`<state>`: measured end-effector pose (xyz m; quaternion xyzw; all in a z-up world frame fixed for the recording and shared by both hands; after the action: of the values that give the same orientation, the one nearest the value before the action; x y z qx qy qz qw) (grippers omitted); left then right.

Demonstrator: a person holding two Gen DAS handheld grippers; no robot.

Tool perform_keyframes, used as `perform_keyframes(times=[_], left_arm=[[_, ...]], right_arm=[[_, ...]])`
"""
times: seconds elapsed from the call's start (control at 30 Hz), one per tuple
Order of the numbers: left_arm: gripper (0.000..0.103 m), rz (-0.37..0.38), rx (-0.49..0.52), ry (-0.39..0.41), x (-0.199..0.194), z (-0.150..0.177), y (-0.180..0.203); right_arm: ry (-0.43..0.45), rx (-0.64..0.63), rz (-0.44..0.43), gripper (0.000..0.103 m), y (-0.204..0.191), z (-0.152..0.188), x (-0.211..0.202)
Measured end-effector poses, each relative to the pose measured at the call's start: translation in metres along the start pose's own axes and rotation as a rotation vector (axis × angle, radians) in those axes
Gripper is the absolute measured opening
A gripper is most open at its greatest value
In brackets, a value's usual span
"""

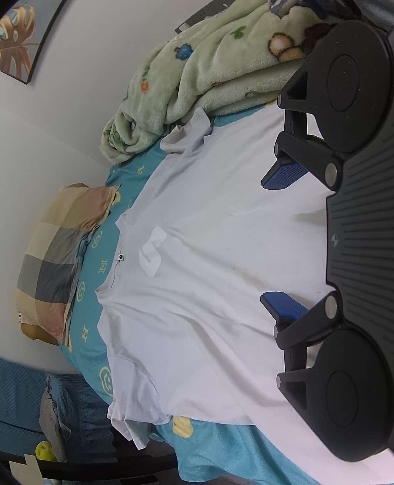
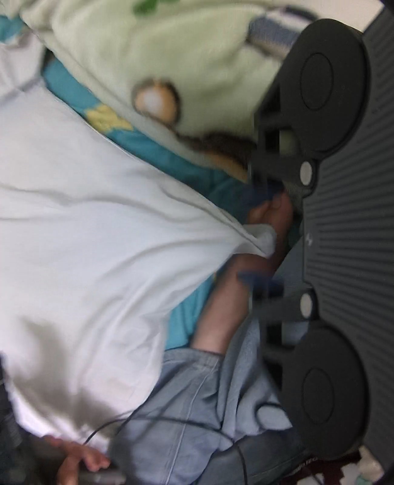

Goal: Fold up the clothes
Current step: 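Grasp the white T-shirt side near the blanket with the right gripper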

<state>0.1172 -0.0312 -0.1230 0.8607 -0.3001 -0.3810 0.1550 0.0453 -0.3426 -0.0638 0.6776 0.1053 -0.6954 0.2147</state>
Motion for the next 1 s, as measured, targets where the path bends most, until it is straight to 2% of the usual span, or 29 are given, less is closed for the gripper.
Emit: perform_keyframes(times=[0.07, 0.17, 0.37, 0.4, 0.47, 0.53, 0.57, 0.67, 0.73, 0.87, 1.0], left_arm=[[0.076, -0.001, -0.006, 0.004, 0.000, -0.001, 0.000], [0.077, -0.005, -0.015, 0.013, 0.001, -0.002, -0.002], [0.077, -0.010, -0.033, 0.035, 0.006, -0.005, -0.007], [0.077, -0.011, -0.035, 0.039, 0.007, -0.006, -0.007], [0.077, -0.018, -0.037, 0.046, 0.010, -0.007, -0.010], [0.077, -0.013, -0.047, 0.042, 0.016, -0.008, -0.013], [0.077, -0.010, -0.051, 0.039, 0.019, -0.008, -0.014], [0.077, -0.003, -0.066, 0.032, 0.028, -0.009, -0.018], [0.078, 0.003, -0.076, 0.028, 0.034, -0.010, -0.021], [0.078, 0.030, -0.102, 0.021, 0.045, -0.009, -0.027], [0.078, 0.038, -0.130, 0.009, 0.050, -0.007, -0.035]], right_arm=[[0.074, -0.001, -0.008, 0.070, -0.002, -0.002, -0.019], [0.208, 0.104, 0.037, 0.070, 0.015, -0.031, -0.036], [0.556, 0.528, 0.153, 0.070, 0.072, -0.110, -0.016], [0.587, 0.602, 0.139, 0.070, 0.080, -0.124, -0.003], [0.632, 0.729, 0.114, 0.070, 0.089, -0.152, 0.032], [0.640, 0.815, 0.117, 0.070, 0.103, -0.176, 0.070], [0.628, 0.846, 0.130, 0.069, 0.110, -0.185, 0.090], [0.514, 0.977, 0.168, 0.070, 0.132, -0.198, 0.143], [0.526, 1.056, 0.166, 0.070, 0.144, -0.195, 0.162], [0.682, 1.149, 0.181, 0.070, 0.166, -0.197, 0.167], [0.799, 1.234, 0.162, 0.069, 0.186, -0.198, 0.173]])
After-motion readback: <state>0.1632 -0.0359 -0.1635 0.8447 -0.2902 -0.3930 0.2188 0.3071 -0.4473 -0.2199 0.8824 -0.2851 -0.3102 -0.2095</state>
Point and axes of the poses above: each gripper's, at about its wrist camera, not at the fingertips, and x roughly the way its jaws point, y to its right, z to its underside, the point moved 5 cm from there along x, roughly the way its jaws point, and after that the axes turned 13 degrees about z, right-handed, at the moved point
